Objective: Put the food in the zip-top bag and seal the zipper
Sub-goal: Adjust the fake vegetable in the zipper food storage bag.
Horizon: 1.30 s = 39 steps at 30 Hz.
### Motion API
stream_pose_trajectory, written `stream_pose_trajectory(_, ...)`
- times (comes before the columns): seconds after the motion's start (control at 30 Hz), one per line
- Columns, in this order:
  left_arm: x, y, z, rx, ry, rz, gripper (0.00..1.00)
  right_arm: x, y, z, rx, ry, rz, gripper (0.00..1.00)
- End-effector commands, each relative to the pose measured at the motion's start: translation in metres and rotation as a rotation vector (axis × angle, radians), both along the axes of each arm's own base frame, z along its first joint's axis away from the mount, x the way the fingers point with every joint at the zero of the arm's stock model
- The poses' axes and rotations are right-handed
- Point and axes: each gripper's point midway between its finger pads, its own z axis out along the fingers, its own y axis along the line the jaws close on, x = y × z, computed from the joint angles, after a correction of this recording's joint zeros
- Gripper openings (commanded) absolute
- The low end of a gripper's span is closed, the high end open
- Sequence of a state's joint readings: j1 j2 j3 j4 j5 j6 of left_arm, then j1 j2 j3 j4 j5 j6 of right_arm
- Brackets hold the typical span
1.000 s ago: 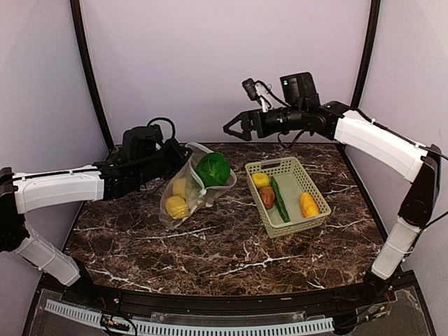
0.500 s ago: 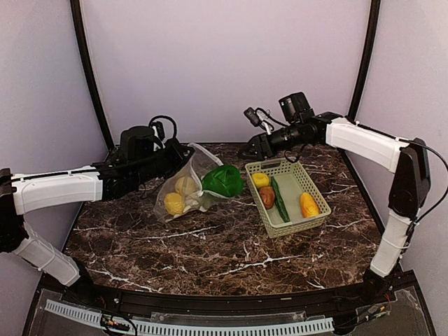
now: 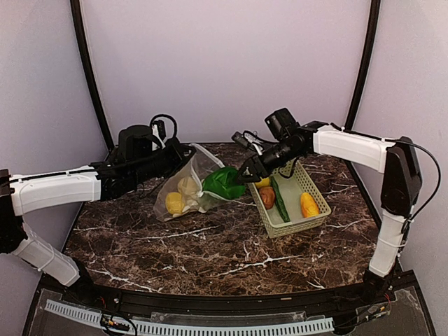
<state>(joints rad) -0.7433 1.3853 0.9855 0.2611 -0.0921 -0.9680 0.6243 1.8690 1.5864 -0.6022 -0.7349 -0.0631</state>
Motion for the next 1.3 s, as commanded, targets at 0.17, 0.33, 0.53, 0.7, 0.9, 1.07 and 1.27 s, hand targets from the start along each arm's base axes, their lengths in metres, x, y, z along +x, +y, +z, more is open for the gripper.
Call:
stream_pose_trajectory(0.17,-0.014,-0.012,0.008,0.014,-0.028,-0.125,0.01,-0.032,0.013,0.046,-0.033,-0.341,0.153,0.40)
stream_pose_trajectory(0.33,-0.020,-0.017,-0.003,0.035,0.000,-0.174,0.01,-0.043,0.015,0.041,-0.077,-0.361,0.166,0.50)
stream_pose_trajectory(0.53,-0.022,-0.017,-0.009,0.040,0.011,-0.179,0.01,-0.071,0.031,0.035,-0.107,-0.417,0.246,0.74)
stream_pose_trajectory(0.7,-0.023,-0.017,-0.008,0.032,0.012,-0.184,0.01,-0.061,0.039,0.006,-0.198,-0.430,0.207,0.81)
stream_pose_trajectory(0.9,-0.025,-0.015,-0.005,0.045,0.003,-0.186,0.01,-0.034,0.039,-0.019,-0.301,-0.469,0.134,0.78)
stream_pose_trajectory(1.07,-0.025,-0.014,-0.008,0.056,0.006,-0.186,0.01,-0.025,0.035,-0.043,-0.380,-0.470,0.117,0.76)
stream_pose_trajectory(1.27,-0.024,-0.017,-0.011,0.061,0.014,-0.200,0.01,-0.023,0.036,-0.060,-0.409,-0.451,0.128,0.39)
